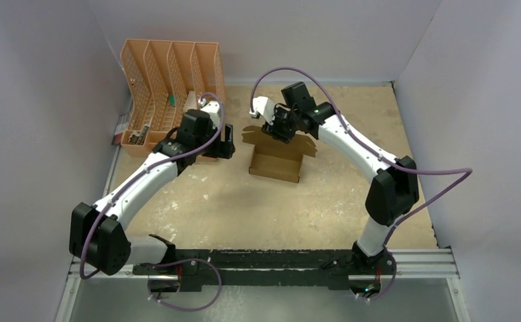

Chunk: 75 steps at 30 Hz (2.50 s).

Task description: Fold the paper box

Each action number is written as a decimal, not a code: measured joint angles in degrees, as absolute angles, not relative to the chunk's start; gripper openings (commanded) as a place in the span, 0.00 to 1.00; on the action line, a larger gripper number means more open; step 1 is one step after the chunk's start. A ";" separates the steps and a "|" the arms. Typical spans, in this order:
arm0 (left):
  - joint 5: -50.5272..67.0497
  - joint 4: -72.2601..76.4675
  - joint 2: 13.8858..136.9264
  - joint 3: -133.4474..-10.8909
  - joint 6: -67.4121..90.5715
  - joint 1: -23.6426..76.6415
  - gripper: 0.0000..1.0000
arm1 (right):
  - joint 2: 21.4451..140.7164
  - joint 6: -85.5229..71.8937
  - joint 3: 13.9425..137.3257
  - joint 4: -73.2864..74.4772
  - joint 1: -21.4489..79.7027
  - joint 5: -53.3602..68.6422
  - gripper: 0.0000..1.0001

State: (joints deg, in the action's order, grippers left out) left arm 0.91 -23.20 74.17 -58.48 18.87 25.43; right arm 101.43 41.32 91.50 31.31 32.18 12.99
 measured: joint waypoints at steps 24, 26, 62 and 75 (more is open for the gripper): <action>13.63 -29.43 96.18 -81.23 -0.93 24.25 0.69 | 77.95 23.57 58.26 17.39 21.08 8.54 0.48; 14.96 -29.74 98.80 -83.18 -1.83 24.27 0.67 | 79.53 23.29 58.26 16.14 20.95 8.60 0.45; 16.99 -22.87 100.88 -78.48 10.74 27.66 0.07 | 86.54 6.85 61.89 14.50 20.99 5.72 0.00; 6.79 -11.22 96.62 -69.06 31.33 31.59 0.09 | 91.46 -15.70 65.87 15.35 24.38 -6.13 0.00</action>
State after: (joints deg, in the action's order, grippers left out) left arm 6.79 -11.22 96.62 -69.06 31.33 31.59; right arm 91.46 -15.70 65.87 15.35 24.38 -6.13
